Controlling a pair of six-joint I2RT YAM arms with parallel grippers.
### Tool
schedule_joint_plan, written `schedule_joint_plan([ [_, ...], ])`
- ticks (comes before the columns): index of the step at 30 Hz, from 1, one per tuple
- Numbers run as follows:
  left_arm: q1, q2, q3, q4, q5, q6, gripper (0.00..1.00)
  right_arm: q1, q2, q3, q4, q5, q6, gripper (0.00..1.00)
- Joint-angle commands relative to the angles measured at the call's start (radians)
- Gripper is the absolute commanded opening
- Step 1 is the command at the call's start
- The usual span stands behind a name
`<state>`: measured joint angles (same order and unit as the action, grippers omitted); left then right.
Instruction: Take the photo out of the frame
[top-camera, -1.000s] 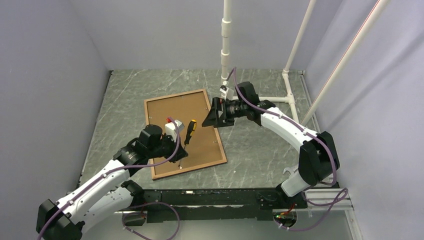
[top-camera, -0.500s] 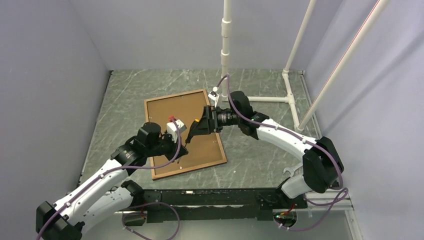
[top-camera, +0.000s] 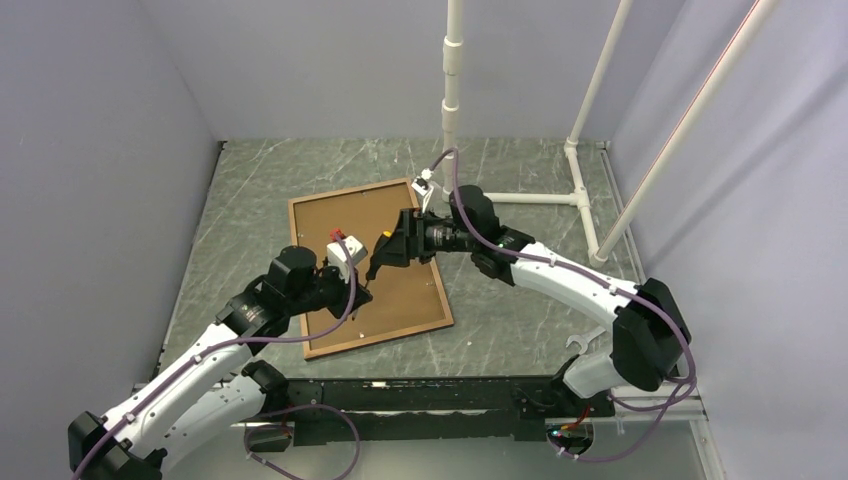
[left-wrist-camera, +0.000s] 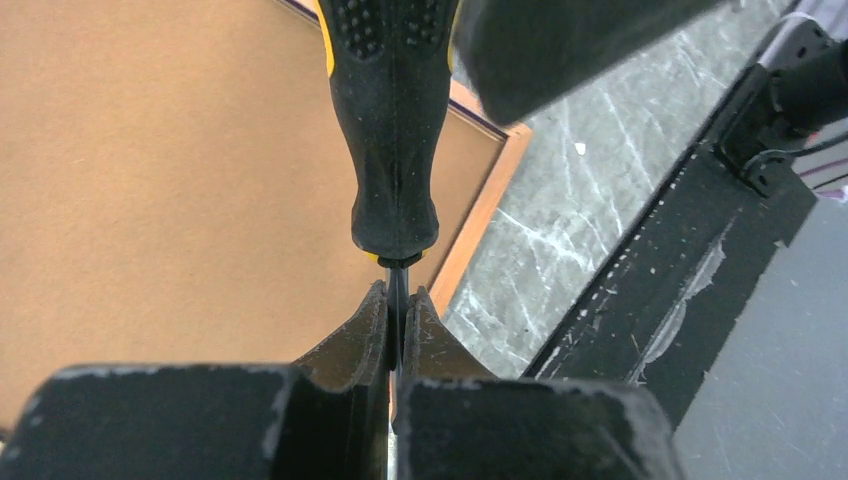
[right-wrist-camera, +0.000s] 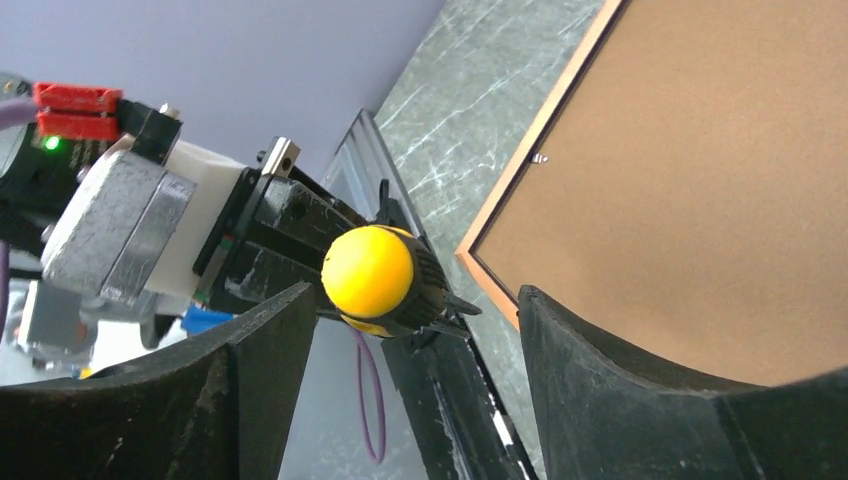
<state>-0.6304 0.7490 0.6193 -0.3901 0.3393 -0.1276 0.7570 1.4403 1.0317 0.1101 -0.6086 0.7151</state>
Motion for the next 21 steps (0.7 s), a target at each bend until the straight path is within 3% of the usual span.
schedule_joint_plan([
  [1,-0.006,-0.024,0.025,0.016,-0.092,0.018,0.00,0.048,0.036,0.068,-0.054,0.169,0.070,0.71],
  [4,-0.006,-0.025,0.025,0.016,-0.105,0.019,0.00,0.077,0.080,0.129,-0.133,0.227,0.081,0.65],
  [21,-0.005,-0.020,0.021,0.016,-0.117,0.016,0.00,0.145,0.138,0.168,-0.154,0.254,0.052,0.48],
])
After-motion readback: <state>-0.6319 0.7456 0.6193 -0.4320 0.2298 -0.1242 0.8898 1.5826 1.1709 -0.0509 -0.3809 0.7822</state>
